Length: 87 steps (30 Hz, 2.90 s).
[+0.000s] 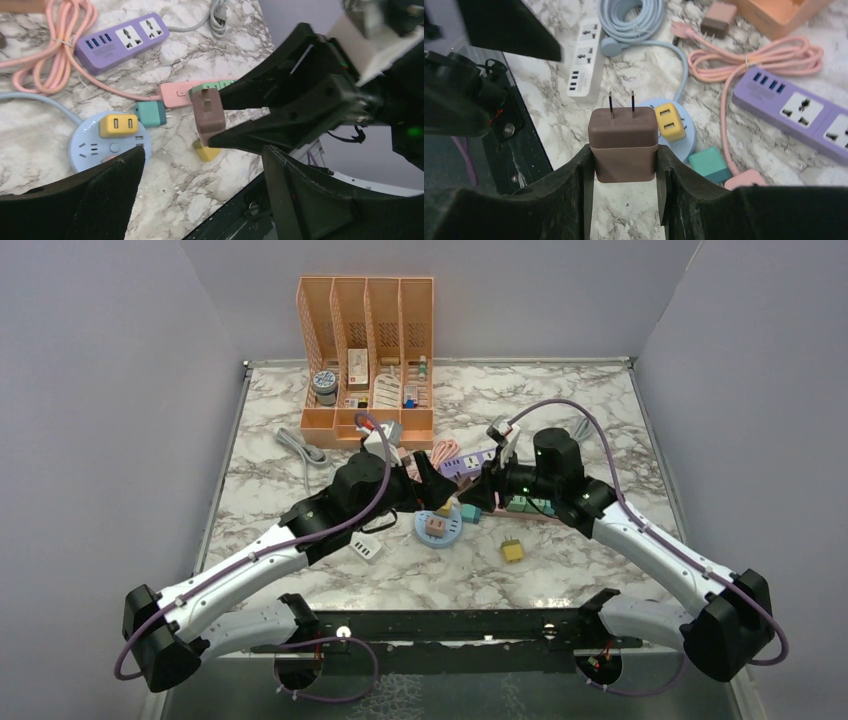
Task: Insert the plug
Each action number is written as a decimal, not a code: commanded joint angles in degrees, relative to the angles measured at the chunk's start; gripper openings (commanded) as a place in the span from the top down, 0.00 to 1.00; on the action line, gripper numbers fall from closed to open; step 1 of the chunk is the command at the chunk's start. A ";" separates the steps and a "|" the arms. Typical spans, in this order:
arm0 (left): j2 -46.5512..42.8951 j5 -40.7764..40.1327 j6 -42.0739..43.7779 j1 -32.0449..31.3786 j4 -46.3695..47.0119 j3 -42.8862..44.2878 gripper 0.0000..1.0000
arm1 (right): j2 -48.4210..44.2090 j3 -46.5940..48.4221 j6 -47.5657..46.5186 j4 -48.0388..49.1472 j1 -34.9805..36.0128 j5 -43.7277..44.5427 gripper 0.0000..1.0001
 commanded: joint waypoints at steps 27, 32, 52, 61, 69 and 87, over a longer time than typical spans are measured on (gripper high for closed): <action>13.75 24.60 -10.70 6.42 12.40 1.01 0.55 | -1.35 0.52 -4.42 8.62 0.45 -9.46 0.70; 13.51 25.01 -7.08 6.42 14.38 1.88 0.82 | -2.38 0.18 -1.08 8.00 0.44 -7.58 0.59; -2.40 17.98 -13.45 7.03 22.85 -1.71 1.00 | -18.28 -9.34 48.97 32.28 0.45 -1.34 0.10; -3.69 18.69 -19.12 7.04 25.23 -0.83 1.00 | -12.84 -6.71 56.67 42.11 0.45 -2.10 0.30; -3.58 18.17 -20.97 7.04 28.05 -2.73 1.00 | -9.22 -6.59 59.90 47.37 0.40 -2.98 0.44; -2.02 17.60 -15.22 7.03 30.77 -0.71 1.00 | -6.59 -9.05 63.24 53.44 0.96 -3.05 0.61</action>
